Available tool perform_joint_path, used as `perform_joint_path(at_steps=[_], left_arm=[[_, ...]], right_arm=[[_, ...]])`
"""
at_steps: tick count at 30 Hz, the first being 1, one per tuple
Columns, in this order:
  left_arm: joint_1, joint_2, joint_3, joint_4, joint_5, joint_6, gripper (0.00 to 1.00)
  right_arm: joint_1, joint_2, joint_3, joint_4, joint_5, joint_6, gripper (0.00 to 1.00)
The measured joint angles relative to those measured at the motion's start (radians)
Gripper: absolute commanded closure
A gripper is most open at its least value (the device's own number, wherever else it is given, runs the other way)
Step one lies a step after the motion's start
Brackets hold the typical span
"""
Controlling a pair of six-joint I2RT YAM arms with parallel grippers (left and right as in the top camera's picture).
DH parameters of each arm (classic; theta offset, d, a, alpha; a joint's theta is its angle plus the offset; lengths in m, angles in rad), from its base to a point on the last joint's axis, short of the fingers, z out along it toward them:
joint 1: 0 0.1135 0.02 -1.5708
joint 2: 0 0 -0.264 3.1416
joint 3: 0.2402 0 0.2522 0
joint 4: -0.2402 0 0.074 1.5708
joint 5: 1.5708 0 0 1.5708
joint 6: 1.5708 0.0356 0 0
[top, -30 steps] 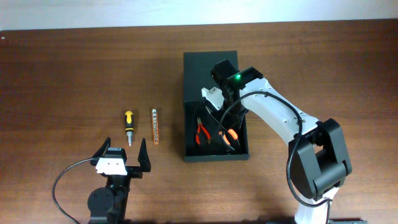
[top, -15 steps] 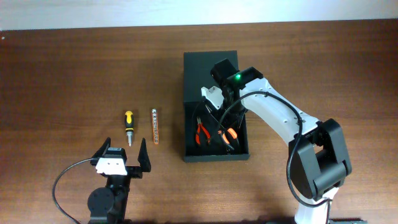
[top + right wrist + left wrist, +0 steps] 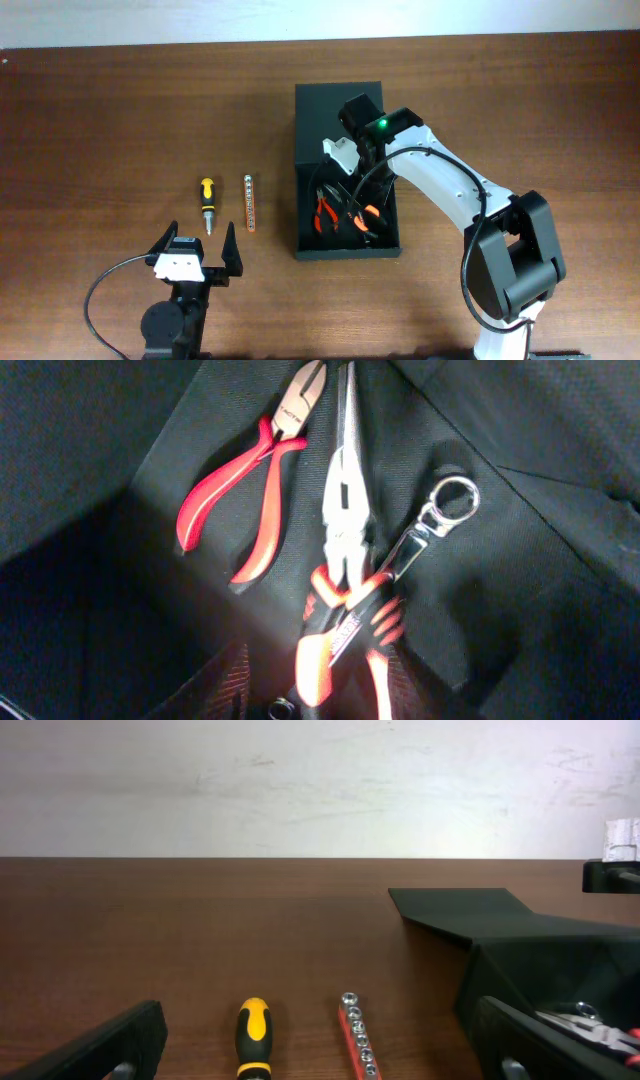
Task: Pack container
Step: 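Lower the pliers into the box and open the right gripper, then raise the right gripper and retract it to the right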
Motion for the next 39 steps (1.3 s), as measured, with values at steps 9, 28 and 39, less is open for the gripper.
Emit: perform_joint_path(at_steps=[9, 28, 39], left_arm=[[0.000, 0.000, 0.000, 0.000, 0.000, 0.000, 0.01], [0.000, 0.000, 0.000, 0.000, 0.000, 0.000, 0.01], [0.000, 0.000, 0.000, 0.000, -0.008, 0.000, 0.01]], right_arm=[[0.000, 0.000, 0.000, 0.008, 0.000, 0.005, 0.43], [-0.048, 0.002, 0.559, -0.216, 0.182, 0.095, 0.01], [-0.473, 0.004, 1.040, -0.553, 0.387, 0.238, 0.01]])
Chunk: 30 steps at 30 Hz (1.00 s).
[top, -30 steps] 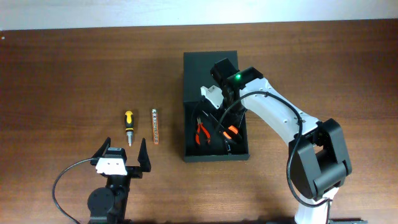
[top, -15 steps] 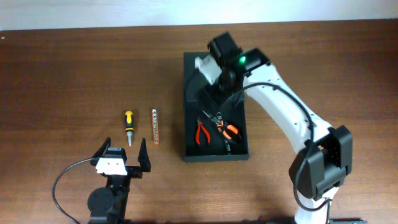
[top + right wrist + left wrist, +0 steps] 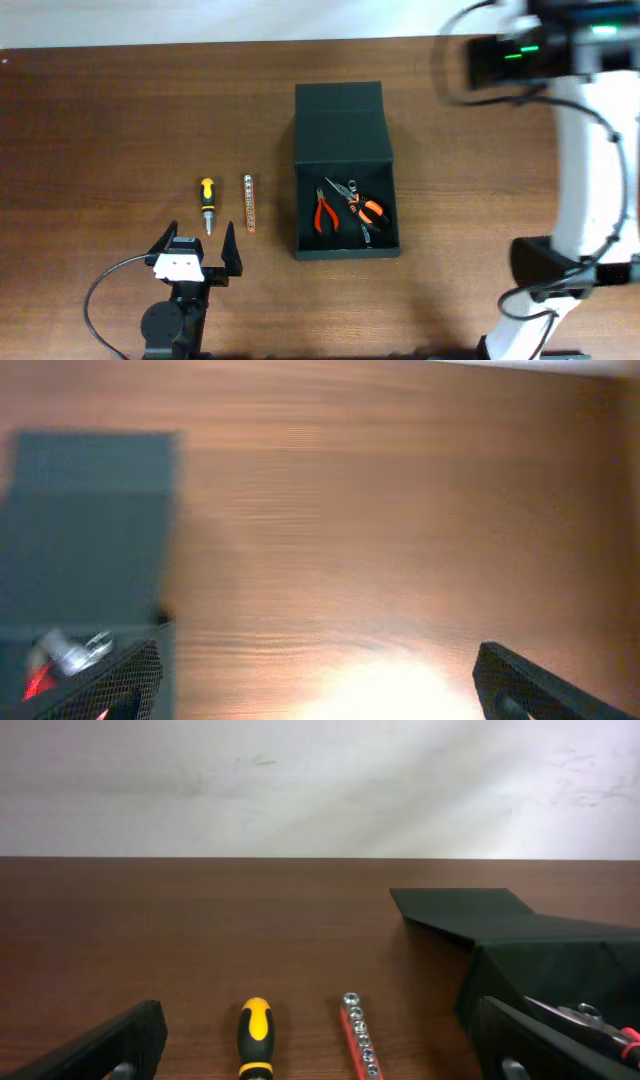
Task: Pack container
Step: 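Raise the right gripper and retract it to the right, then move the left gripper over the yellow-black screwdriver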
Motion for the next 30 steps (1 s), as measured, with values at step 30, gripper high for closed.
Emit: perform_joint_path(at_steps=[30], left_arm=[[0.000, 0.240, 0.424, -0.338, 0.025, 0.068, 0.01]], right_arm=[[-0.359, 0.009, -0.523, 0.092, -0.081, 0.049, 0.01]])
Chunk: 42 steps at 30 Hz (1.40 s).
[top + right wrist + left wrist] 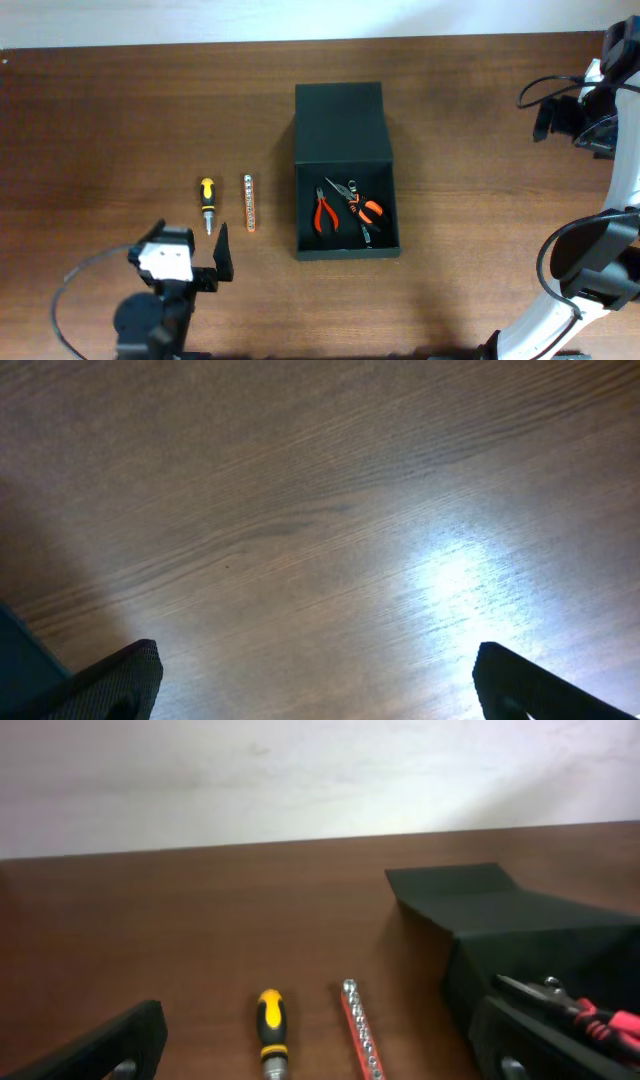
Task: Pack container
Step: 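Move the left gripper over the yellow-black screwdriver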
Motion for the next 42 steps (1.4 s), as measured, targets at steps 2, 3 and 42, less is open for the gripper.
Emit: perform_joint_path(at_steps=[2, 3, 42], left_arm=[[0.000, 0.106, 0.092, -0.005, 0.017, 0.007, 0.01], [0.000, 0.161, 0.139, -0.015, 0.028, 0.008, 0.01], [0.004, 1.102, 0.923, -0.702, -0.219, -0.096, 0.01]], right_arm=[[0.000, 0.000, 0.000, 0.000, -0.002, 0.000, 0.01], [0.000, 0.000, 0.000, 0.000, -0.003, 0.000, 0.01], [0.000, 0.000, -0.001, 0.037, -0.006, 0.000, 0.01]])
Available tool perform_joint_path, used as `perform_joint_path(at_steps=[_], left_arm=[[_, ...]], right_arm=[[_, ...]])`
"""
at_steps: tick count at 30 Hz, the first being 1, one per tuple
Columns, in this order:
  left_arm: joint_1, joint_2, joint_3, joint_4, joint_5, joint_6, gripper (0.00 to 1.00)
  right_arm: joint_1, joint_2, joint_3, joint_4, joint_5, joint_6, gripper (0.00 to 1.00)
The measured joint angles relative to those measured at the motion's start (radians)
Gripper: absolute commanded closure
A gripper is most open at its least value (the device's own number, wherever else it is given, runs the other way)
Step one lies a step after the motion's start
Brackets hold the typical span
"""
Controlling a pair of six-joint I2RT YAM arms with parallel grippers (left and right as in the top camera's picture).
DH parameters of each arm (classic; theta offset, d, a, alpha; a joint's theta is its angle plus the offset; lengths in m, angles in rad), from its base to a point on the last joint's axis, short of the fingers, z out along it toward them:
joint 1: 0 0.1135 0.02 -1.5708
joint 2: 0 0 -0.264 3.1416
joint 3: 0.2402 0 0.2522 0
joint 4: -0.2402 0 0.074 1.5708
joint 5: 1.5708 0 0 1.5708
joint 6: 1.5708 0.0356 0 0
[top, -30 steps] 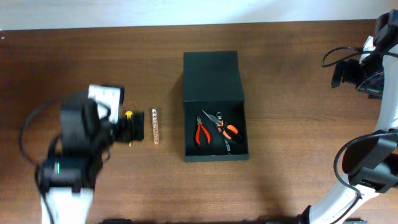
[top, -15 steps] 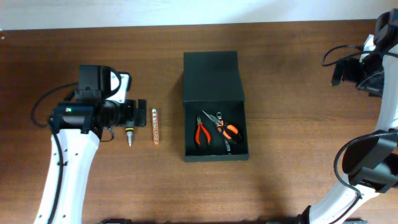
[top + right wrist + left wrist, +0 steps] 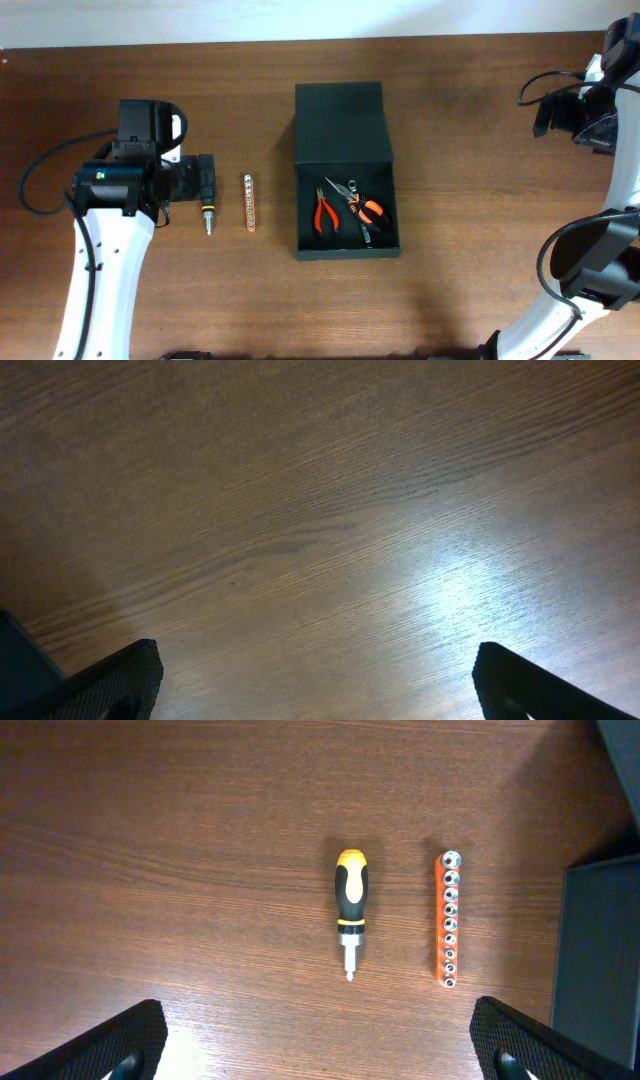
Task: Pack container
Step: 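Move the left gripper over the yellow-black screwdriver, then lower the left gripper onto the screwdriver handle and close it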
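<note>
The black container [image 3: 345,130] lies open mid-table, holding red pliers [image 3: 324,213], orange-handled needle-nose pliers [image 3: 357,209] and a wrench. Left of it lie a yellow-and-black screwdriver [image 3: 351,906] and an orange socket rail [image 3: 448,920], side by side. In the overhead view the rail [image 3: 249,203] is plain, while only the screwdriver's tip [image 3: 208,222] shows below my left gripper [image 3: 203,180]. That gripper [image 3: 320,1050] hangs open above the screwdriver, looking straight down. My right gripper [image 3: 560,115] is open over bare table at the far right.
The container's wall [image 3: 600,950] fills the right edge of the left wrist view. A dark corner of the container [image 3: 12,650] shows at the lower left of the right wrist view. The wooden table [image 3: 480,290] runs around everything.
My left arm has moved from the table's front edge to above the screwdriver, and its camera now looks straight down instead of across the table. The right arm has barely shifted.
First my right gripper was open down inside the container over the pliers and wrench, the left parked at the front edge. Then the right arm was high at the back right, then at the far right edge. The left gripper now hangs over the screwdriver.
</note>
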Motion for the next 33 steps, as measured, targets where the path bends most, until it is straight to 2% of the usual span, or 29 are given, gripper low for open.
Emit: perform_joint_path(at_steps=[11, 20, 33], left_arm=[[0.003, 0.033, 0.001, 0.024, 0.061, 0.000, 0.01], [0.049, 0.247, 0.005, 0.042, 0.147, 0.000, 0.01], [0.048, 0.371, 0.005, 0.114, 0.182, 0.039, 0.01]], right_arm=[[0.000, 0.000, 0.000, 0.000, 0.000, 0.000, 0.01], [0.000, 0.000, 0.000, 0.000, 0.000, 0.001, 0.01], [0.000, 0.000, 0.000, 0.000, 0.000, 0.000, 0.01]])
